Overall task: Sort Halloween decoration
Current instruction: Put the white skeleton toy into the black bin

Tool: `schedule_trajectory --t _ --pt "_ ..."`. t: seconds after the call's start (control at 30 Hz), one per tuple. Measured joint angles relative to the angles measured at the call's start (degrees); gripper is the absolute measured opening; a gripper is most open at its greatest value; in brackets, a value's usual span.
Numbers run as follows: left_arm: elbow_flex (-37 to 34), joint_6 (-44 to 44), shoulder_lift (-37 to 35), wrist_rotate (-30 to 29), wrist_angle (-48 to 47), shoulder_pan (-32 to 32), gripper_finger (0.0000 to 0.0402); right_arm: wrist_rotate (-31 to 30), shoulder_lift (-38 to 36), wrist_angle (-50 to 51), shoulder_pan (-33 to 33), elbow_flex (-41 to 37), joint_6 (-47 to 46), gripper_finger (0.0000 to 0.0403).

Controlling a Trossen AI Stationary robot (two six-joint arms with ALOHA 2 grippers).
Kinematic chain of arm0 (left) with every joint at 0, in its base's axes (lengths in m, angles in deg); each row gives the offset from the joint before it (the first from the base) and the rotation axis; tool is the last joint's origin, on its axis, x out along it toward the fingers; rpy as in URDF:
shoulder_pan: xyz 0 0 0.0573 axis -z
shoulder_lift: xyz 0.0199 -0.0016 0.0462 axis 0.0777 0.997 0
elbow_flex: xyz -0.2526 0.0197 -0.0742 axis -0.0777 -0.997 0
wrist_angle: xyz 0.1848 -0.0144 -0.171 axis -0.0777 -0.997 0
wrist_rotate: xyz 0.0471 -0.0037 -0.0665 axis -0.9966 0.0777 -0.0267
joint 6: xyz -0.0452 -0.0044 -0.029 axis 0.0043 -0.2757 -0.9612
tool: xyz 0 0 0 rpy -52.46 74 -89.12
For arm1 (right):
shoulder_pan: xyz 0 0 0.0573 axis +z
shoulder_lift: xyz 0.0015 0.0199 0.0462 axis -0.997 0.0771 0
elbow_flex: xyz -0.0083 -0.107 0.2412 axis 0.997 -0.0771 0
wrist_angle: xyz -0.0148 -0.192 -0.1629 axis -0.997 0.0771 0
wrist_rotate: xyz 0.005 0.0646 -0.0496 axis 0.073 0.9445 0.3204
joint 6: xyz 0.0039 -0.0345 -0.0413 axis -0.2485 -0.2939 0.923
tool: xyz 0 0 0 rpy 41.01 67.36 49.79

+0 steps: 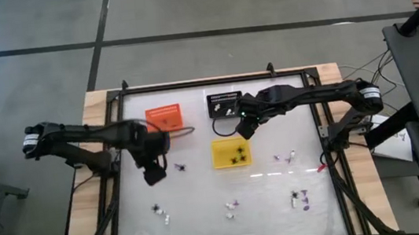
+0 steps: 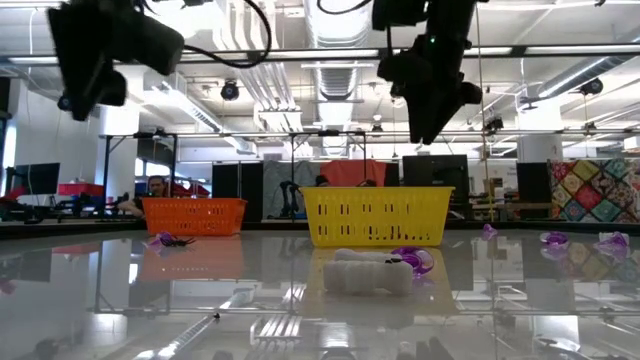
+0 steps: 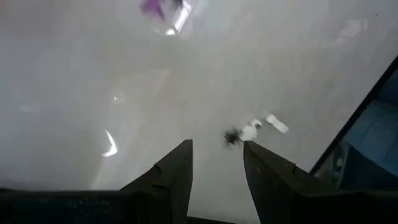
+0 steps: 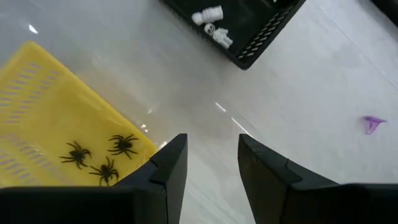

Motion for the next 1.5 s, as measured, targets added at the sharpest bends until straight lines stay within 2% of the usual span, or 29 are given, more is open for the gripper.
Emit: schedule_trajectory --t 0.27,0.5,0.73,0.83,1.1,1.3,1.5 --pt "-0.1 -18.78 0.0 -1.77 3.89 11.51 0.0125 -0.12 -0.81 -0.09 0.0 0.03 2.53 0.0128" --pt "-0.1 -32.75 0.0 -4.73 7.38 16.82 0.0125 -0.17 -0.67 -0.72 0.02 -0.31 3.01 0.0128" --pt "-0.1 -39.77 0.29 -9.94 16.92 21.11 0.0125 -0.09 -0.65 -0.61 0.13 -0.33 1.85 0.0128" --pt "-0.1 -43.64 1.0 -12.37 18.05 23.77 0.0125 -0.05 -0.65 -0.41 0.13 -0.33 -0.21 0.0128" --pt "-0.1 -53.85 6.73 -13.4 19.95 32.08 0.0125 0.4 -0.61 3.8 1.0 -0.35 -4.7 0.0128" --pt "-0.15 -61.19 13.04 -13.23 20.51 33.42 0.0125 0.21 -0.61 4.39 2.4 -0.35 -3.25 0.0128" --pt "-0.17 -64.05 18.8 -10.14 23.42 33.42 0.0125 -0.02 -0.61 4.66 3.26 -0.35 -0.48 0.0128"
